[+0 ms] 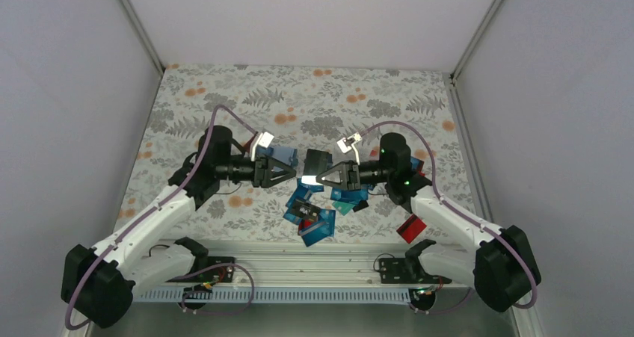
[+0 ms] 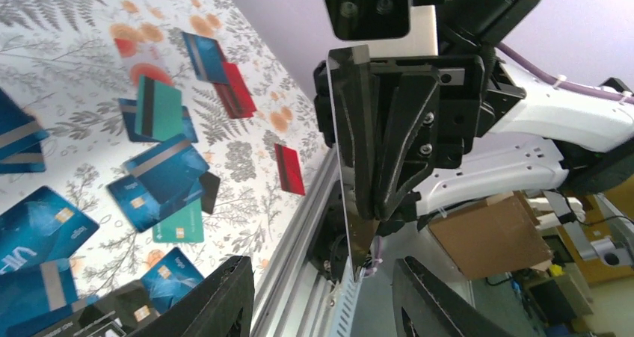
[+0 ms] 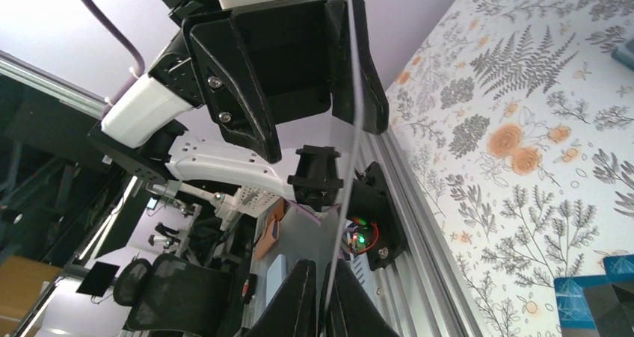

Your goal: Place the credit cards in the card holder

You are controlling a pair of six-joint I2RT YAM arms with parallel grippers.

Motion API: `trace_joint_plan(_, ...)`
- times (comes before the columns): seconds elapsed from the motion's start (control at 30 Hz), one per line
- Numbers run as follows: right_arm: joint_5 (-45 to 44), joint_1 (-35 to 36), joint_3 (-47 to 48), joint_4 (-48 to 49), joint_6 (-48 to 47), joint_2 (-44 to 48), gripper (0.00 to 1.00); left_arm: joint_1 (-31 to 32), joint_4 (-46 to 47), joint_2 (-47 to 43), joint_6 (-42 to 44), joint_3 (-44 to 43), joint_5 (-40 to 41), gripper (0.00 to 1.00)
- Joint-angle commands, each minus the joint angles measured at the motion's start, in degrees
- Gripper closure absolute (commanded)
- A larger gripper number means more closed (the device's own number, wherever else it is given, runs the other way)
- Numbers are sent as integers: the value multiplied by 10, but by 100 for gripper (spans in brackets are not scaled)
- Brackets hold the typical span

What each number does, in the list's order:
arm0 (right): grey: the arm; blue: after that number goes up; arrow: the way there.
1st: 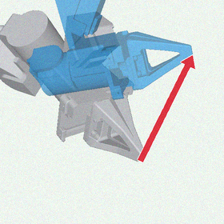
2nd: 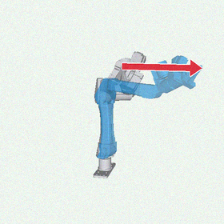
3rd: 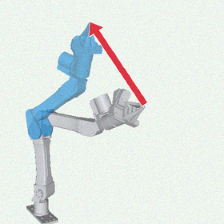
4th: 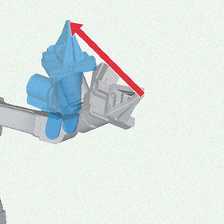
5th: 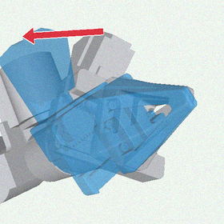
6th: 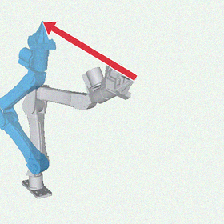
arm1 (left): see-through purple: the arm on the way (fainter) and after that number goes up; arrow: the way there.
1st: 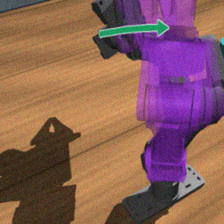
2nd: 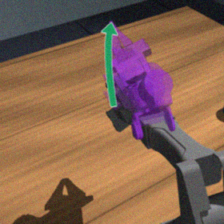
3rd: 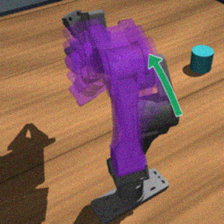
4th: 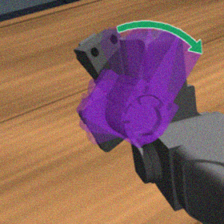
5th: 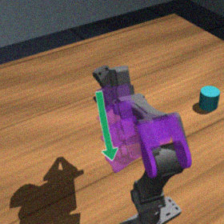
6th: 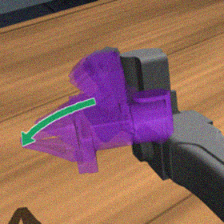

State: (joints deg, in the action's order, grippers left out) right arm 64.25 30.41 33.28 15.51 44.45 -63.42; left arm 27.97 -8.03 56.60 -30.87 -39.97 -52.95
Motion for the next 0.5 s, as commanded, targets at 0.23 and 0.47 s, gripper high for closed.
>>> trace_joint_plan(0.23,44,15,39,-7,-27,-39,96,-2,100,43,-34,-22,-61,55)
trace_joint_plan(0.47,46,25,54,-7,-33,-56,96,0,124,71,-50,-27,-69,56)
